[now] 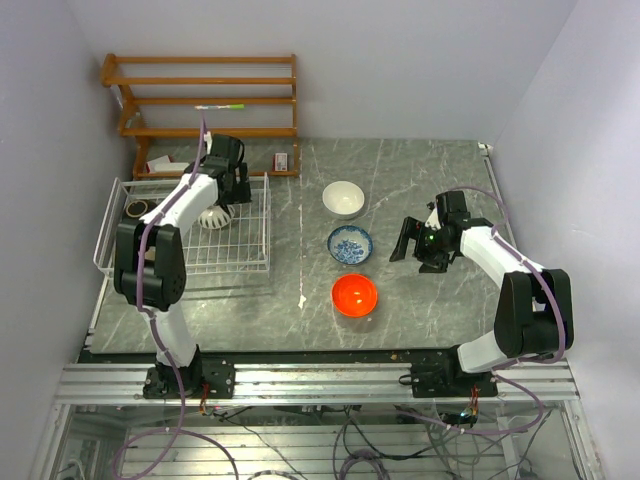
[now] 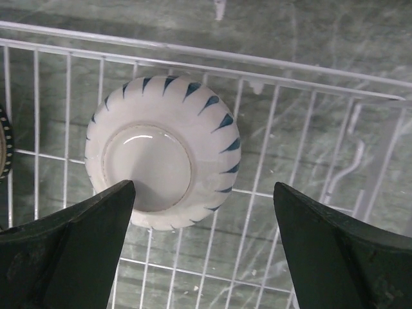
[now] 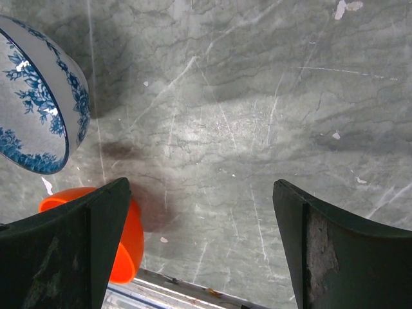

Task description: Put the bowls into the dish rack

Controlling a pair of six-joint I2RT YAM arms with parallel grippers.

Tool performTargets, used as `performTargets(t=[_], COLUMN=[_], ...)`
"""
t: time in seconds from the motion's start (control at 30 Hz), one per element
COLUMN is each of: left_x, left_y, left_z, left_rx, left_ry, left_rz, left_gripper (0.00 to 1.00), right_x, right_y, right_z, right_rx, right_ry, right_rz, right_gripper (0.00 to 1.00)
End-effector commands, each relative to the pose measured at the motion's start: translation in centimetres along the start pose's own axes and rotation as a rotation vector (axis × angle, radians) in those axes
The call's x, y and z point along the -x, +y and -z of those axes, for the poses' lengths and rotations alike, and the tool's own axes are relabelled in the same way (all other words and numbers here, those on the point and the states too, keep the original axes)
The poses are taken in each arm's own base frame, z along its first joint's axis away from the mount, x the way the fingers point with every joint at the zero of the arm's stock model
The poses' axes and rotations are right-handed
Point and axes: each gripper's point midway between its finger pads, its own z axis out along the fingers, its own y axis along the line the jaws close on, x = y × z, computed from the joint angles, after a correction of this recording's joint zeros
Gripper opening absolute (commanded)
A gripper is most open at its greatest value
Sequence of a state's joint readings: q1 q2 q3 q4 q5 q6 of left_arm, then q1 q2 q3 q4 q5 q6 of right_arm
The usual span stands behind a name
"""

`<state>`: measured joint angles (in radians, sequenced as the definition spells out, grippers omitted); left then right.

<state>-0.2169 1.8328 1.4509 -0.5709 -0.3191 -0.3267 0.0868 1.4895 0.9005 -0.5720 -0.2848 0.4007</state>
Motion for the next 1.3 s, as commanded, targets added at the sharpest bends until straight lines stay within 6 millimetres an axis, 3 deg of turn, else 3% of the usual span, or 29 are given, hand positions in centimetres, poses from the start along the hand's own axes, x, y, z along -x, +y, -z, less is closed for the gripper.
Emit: performTargets(t=[0.0, 0.37, 0.8, 0.93, 1.13, 1.27], left_x=[-1.5, -1.0, -0.4, 2.1, 6.4, 7.8], left_y=[3.4, 7.7, 9.0, 8.1, 5.6, 2.1], left_z=[-1.0, -2.2, -1.5, 0.9, 6.2, 10.5], left_rx=[0.099, 0.090, 0.097, 0.024, -0.128, -0.217], left_ry=[0.042, 0.015, -0.003, -0.071, -0.213, -0.293], left_rz=[-0.011, 0.043, 0.031, 0.050, 0.064, 0.014], left_gripper=[0.99, 0.99, 0.99, 0.99, 0.99, 0.99], right_x=[0.3, 0.0, 0.0, 0.0, 0.7, 2.1], right_y=[-0.1, 0.5, 0.7, 0.6, 0.8, 1.4], right_z=[-0.1, 0.9, 1.1, 1.0, 1.2, 2.3], right_rx=[0.008, 0.033, 0.043, 0.039, 0.032, 0.029], right_ry=[-0.014, -0.024, -0.028, -0.022, -0.031, -0.068], right_rz=[0.011, 0.008, 0.013, 0.016, 0.015, 0.011], right_gripper=[0.93, 0.93, 0.93, 0.93, 0.93, 0.93])
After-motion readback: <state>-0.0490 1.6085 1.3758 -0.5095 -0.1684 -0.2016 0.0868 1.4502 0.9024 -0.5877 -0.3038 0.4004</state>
